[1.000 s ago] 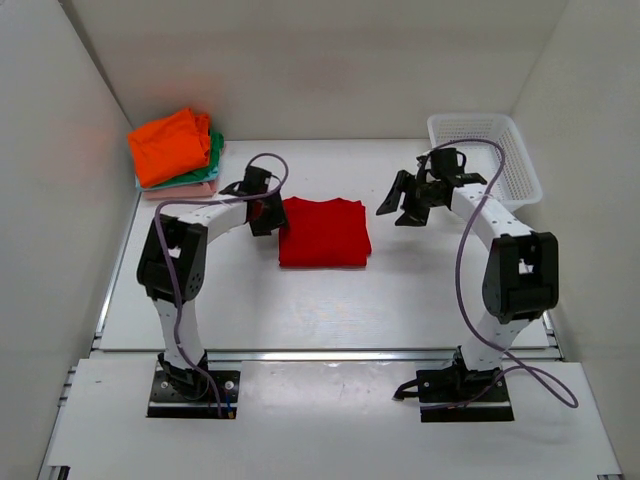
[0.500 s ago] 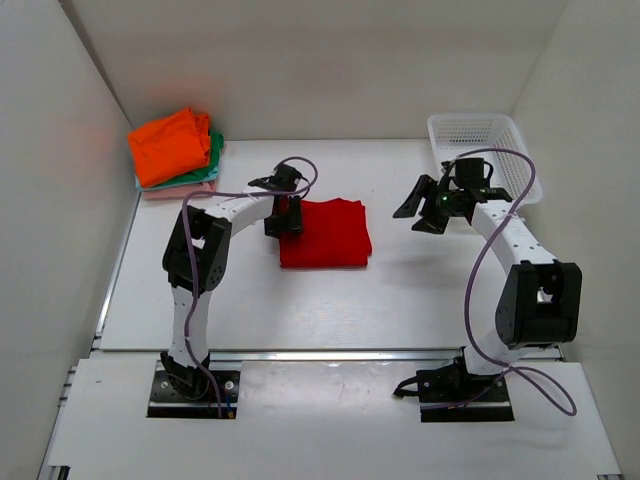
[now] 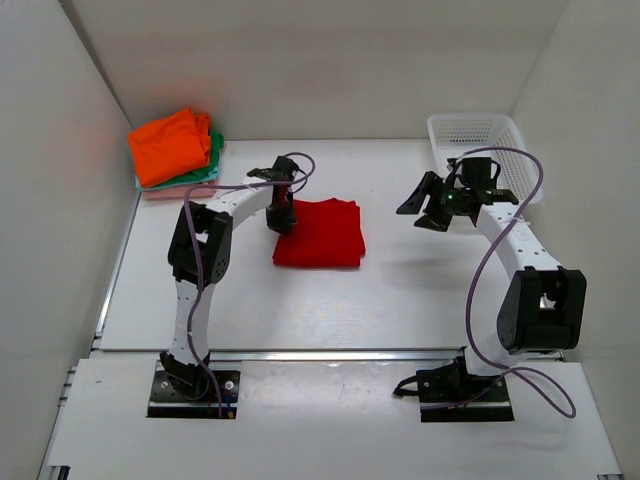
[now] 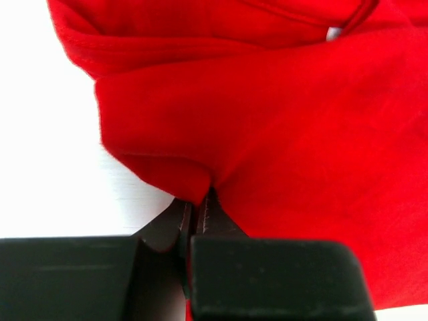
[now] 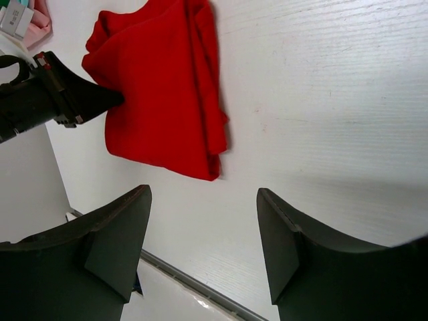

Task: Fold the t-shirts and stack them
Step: Put the neatly folded tshirt into the corner of the board with the left arm

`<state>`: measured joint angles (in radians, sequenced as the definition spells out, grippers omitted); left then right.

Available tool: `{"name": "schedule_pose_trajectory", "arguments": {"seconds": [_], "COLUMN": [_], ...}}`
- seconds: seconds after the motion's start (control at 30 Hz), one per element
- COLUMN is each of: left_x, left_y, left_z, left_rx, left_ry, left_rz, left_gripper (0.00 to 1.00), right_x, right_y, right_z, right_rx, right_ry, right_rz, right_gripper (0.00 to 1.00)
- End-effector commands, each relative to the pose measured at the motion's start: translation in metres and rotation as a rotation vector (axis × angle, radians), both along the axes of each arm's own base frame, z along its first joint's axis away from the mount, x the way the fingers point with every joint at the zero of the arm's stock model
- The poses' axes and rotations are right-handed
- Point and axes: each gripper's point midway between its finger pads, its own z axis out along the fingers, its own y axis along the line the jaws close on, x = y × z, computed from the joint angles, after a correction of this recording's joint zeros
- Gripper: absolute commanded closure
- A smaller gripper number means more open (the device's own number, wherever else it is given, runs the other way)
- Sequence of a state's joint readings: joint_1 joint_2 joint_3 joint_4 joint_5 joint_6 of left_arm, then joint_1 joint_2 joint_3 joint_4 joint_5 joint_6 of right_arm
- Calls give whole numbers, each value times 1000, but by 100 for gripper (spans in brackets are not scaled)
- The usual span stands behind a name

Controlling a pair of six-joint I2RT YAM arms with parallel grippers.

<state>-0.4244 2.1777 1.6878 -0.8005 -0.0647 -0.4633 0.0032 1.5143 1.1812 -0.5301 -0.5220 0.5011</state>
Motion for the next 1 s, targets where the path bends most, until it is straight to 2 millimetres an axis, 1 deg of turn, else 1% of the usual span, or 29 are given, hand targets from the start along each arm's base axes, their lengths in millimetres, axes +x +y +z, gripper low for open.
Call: {"name": "schedule_pose_trajectory", "arguments": {"seconds": [0.0, 0.03, 0.07, 0.13, 0.17, 0.2, 0.23, 0.27, 0.33, 0.37, 0.4, 0.43, 0.47, 0.5, 0.53, 0.57, 0.6, 0.67, 0.7, 0.73, 0.77, 0.8, 0.83, 0.9, 0.97], "left_x": [4, 18, 26, 51, 55, 66, 79, 83, 101, 105, 113, 119, 125, 131, 140, 147, 154, 171, 175, 182, 188, 194, 198, 206, 208], "left_y": [48, 58, 62, 79, 81, 90, 94, 99, 115, 115, 121, 127, 133, 134, 136, 134, 133, 134, 136, 136, 138, 140, 143, 152, 163], "left_z": [6, 26, 42, 78, 81, 93, 111, 115, 142, 142, 150, 164, 163, 168, 180, 187, 189, 212, 213, 224, 233, 241, 248, 268, 284], "left_rx": [75, 96, 99, 128, 142, 167, 190, 219, 264, 274, 298, 321, 348, 349, 345, 351, 359, 350, 356, 354, 355, 359, 365, 371, 365], "left_ry": [25, -35, -79, -175, -185, -217, -270, -280, -359, -364, -391, -428, -434, -449, -490, -520, -533, -619, -632, -671, -708, -744, -766, -833, -869], "left_rz": [39, 55, 52, 76, 72, 66, 78, 65, 103, 95, 99, 114, 118, 115, 127, 118, 101, 112, 110, 103, 117, 119, 118, 143, 169], "left_gripper": [100, 100, 100, 100, 100, 100, 100, 100, 100, 100, 100, 100, 100, 100, 100, 100, 100, 100, 100, 100, 100, 100, 100, 100, 100], "right_x": [1, -1, 0, -2, -3, -3, -3, -3, -3, -5, -6, -6, -7, -8, -8, -10, -9, -11, -10, -10, -11, -9, -9, -10, -11], "right_y": [-7, -7, -7, -6, -7, -4, -2, 0, 4, 5, 7, 8, 9, 18, 20, 23, 24, 31, 35, 38, 39, 42, 44, 49, 48], "right_z": [22, 21, 22, 24, 23, 26, 25, 29, 30, 29, 32, 34, 36, 35, 35, 36, 38, 38, 39, 40, 36, 39, 38, 35, 33], "right_rx": [25, 18, 22, 27, 25, 30, 40, 40, 38, 41, 52, 59, 67, 77, 83, 92, 103, 127, 136, 148, 157, 170, 178, 190, 179], "right_ry": [-75, -73, -78, -77, -78, -80, -69, -78, -81, -75, -79, -78, -81, -80, -81, -86, -90, -84, -97, -104, -92, -105, -101, -92, -76], "right_rz": [-10, -9, -6, -5, -4, 4, 12, 20, 40, 41, 49, 46, 51, 73, 77, 84, 84, 88, 104, 106, 101, 111, 115, 128, 125], "right_gripper": [38, 39, 39, 39, 39, 39, 39, 39, 39, 39, 39, 39, 39, 39, 39, 39, 39, 39, 39, 40, 39, 39, 40, 40, 40]}}
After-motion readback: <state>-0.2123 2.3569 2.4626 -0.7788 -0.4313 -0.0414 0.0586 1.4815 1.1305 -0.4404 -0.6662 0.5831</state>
